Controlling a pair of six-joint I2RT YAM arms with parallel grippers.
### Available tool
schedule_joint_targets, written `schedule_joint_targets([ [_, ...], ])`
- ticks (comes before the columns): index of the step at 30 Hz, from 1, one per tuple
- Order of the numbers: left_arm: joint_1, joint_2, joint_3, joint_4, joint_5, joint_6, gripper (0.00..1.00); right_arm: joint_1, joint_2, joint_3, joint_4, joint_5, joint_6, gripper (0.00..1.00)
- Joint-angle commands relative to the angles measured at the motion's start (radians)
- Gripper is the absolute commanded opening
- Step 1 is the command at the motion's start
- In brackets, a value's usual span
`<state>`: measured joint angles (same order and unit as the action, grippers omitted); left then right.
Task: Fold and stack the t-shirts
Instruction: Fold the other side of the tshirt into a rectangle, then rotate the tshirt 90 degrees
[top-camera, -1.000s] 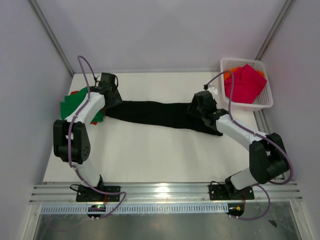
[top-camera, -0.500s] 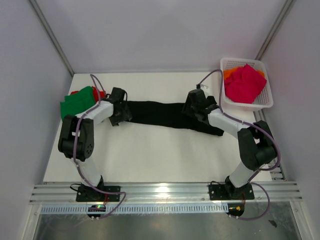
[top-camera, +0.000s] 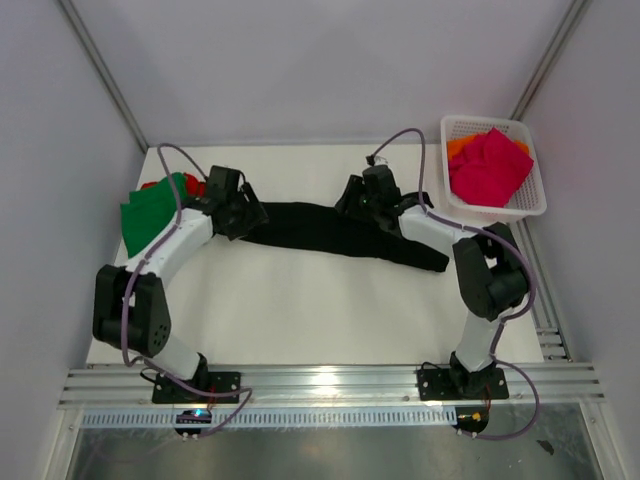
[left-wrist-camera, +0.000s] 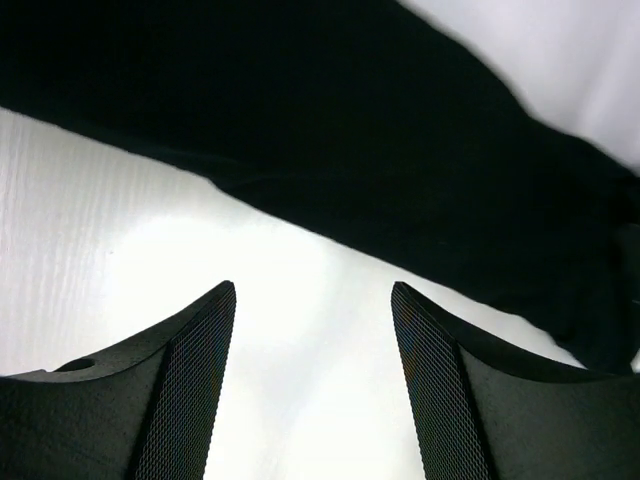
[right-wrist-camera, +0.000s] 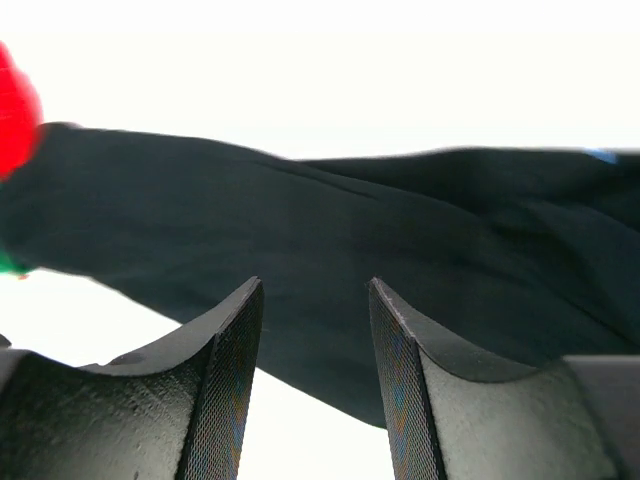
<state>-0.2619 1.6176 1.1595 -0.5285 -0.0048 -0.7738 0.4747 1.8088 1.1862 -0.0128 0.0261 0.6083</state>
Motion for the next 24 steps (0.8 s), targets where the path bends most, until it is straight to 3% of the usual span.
schedule_joint_targets([
  [1,-0.003,-0.149,0.074,0.028,0.06,0.025,0.67,0.013,0.035,0.079,0.131,-0.158,-0.004,0.51],
  [9,-0.003,-0.338,0.16,0.013,0.072,0.022,0.7,0.074,0.181,0.246,0.143,-0.264,0.025,0.51],
  [24,-0.003,-0.501,0.031,-0.073,0.014,0.01,0.71,0.22,0.428,0.496,0.134,-0.353,0.096,0.51],
])
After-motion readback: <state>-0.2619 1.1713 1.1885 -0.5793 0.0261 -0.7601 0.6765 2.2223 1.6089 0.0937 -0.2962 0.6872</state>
